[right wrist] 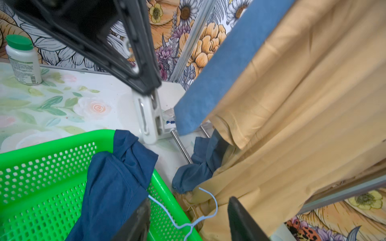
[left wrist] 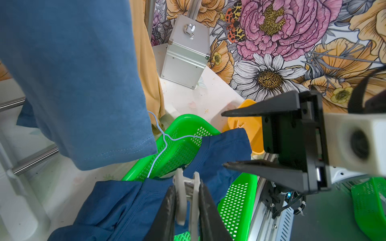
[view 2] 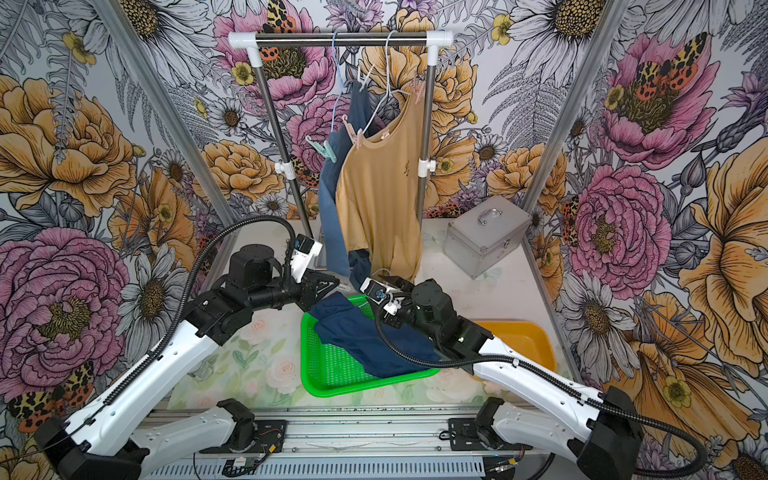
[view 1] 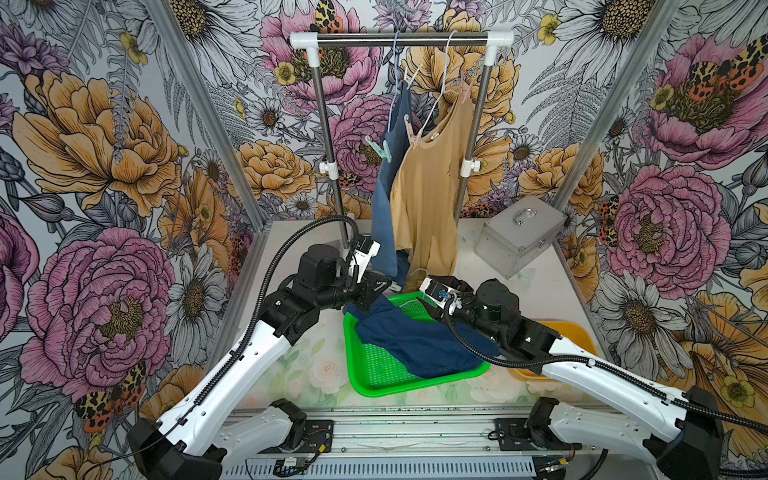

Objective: Remove the clothespins securing t-shirts to the hanger
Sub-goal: Place the clothespin in the storage box.

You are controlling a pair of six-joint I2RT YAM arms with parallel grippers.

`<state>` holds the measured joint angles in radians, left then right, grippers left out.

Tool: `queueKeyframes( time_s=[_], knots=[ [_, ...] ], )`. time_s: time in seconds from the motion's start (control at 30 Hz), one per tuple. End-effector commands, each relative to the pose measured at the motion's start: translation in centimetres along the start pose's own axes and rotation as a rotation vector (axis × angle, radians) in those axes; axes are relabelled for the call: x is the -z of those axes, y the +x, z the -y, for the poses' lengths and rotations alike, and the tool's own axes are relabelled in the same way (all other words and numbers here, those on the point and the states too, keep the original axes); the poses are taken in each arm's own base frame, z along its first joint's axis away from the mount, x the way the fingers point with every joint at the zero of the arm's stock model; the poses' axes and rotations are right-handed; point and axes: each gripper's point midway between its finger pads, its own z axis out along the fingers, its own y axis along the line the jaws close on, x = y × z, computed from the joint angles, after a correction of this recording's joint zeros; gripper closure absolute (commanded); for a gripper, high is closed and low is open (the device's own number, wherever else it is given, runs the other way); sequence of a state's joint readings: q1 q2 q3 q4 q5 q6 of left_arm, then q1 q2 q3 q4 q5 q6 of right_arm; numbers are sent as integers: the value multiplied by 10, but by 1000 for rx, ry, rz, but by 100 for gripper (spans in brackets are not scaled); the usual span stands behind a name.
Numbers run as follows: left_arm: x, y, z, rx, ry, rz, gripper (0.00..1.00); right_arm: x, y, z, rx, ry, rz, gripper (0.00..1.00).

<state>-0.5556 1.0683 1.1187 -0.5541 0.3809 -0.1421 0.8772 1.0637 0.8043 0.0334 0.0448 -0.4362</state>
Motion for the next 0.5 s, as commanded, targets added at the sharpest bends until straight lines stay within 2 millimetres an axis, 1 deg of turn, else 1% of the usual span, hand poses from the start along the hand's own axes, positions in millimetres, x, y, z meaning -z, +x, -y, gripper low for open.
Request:
queueKeyframes(
  time_s=[0.0, 0.07, 0.17, 0.37, 0.47],
  knots=[
    [8, -25, 6, 47, -6, 84, 80, -10, -28, 0, 43, 63, 81, 40],
    [9, -27, 6, 43, -7, 90, 81, -17, -31, -7, 48, 44, 85, 39],
    [10, -27, 6, 40, -9, 93, 81, -26, -36, -13, 42, 30, 99, 39],
    [11, -24, 6, 40, -7, 89, 80, -40, -48, -9, 23, 45, 120, 40],
    [11, -24, 6, 38, -6, 88, 81, -42, -55, -8, 17, 44, 142, 41]
  ],
)
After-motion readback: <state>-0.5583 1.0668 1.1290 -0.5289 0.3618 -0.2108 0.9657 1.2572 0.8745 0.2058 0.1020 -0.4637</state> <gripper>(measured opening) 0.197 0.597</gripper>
